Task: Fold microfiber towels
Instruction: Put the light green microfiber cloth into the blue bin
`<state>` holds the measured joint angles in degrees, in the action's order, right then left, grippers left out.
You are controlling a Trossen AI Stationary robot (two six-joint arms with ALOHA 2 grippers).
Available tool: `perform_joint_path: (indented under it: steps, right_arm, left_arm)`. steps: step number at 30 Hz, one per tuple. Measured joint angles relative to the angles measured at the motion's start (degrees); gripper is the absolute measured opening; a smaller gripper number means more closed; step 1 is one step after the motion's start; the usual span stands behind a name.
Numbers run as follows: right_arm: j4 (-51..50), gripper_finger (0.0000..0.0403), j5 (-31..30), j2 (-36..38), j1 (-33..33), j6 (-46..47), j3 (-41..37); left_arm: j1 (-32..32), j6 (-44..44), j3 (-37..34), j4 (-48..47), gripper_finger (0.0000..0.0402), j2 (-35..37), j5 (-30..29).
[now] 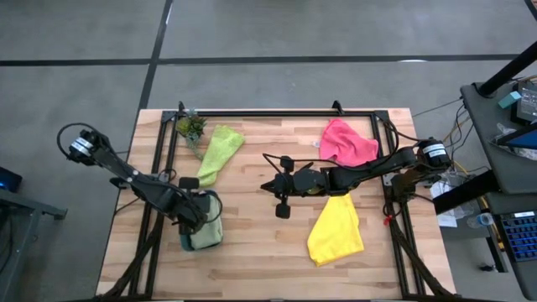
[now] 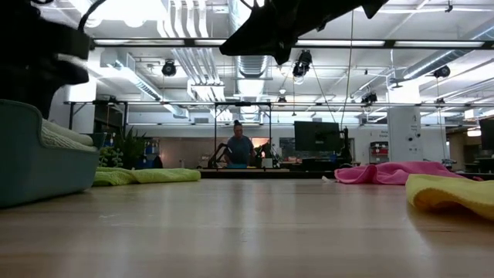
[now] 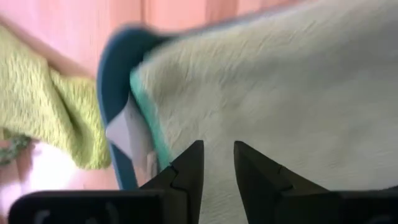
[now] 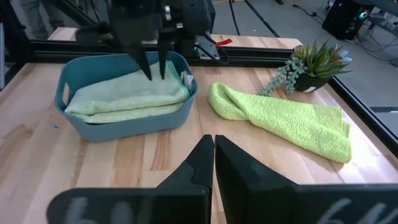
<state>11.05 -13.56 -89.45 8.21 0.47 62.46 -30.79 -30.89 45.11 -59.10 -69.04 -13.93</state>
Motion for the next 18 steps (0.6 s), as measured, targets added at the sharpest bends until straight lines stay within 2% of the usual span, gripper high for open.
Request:
perform_joint_path:
  steps: [4, 9, 18]
  right_arm:
    - [-0.02, 0.0008, 0.0, 0.0, 0.0, 0.0, 0.0]
    - [-0.02, 0.0008, 0.0, -0.01, 0.01, 0.15, 0.0]
    - [-0.2, 0.0008, 0.0, 0.0, 0.02, 1.05, 0.0]
  left_arm:
    - [0.0, -0.11, 1.53, 3.32, 0.0074, 0.53, 0.0]
    - [0.0, 1.34, -0.6, 12.38, 0.0074, -0.93, -0.01]
    - [0.04, 4.72, -2.18, 19.42, 0.0074, -4.8, 0.08]
